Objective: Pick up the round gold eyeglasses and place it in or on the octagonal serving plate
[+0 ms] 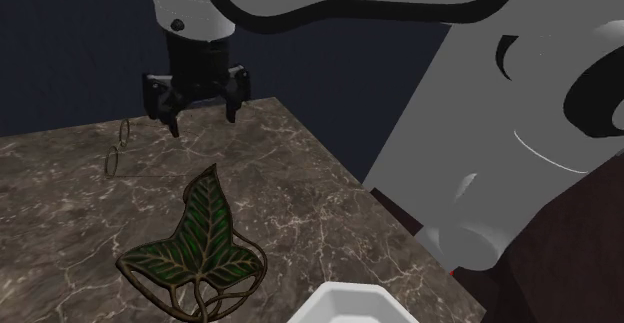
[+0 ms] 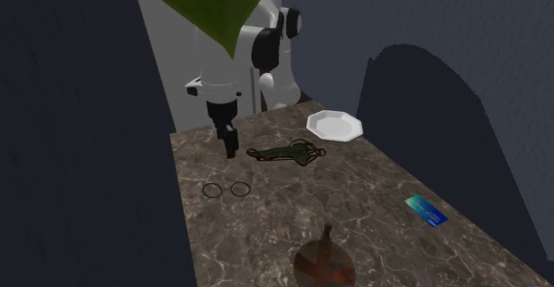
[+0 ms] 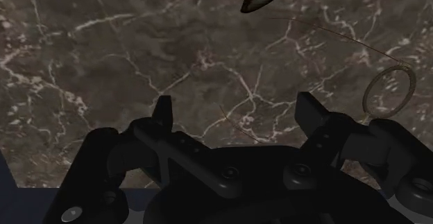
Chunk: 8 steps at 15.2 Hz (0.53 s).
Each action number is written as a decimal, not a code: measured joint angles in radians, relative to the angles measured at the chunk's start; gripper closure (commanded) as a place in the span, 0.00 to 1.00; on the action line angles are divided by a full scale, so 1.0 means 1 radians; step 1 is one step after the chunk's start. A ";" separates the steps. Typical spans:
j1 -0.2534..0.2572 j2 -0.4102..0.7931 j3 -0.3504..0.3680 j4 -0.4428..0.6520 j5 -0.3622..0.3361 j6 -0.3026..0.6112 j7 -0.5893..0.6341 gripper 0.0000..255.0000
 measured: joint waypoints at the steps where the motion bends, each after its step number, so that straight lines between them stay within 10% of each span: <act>1: 0.017 0.055 0.015 0.045 -0.036 -0.001 0.040 0.00; 8: 0.217 0.418 0.022 0.460 -0.274 -0.125 0.229 0.00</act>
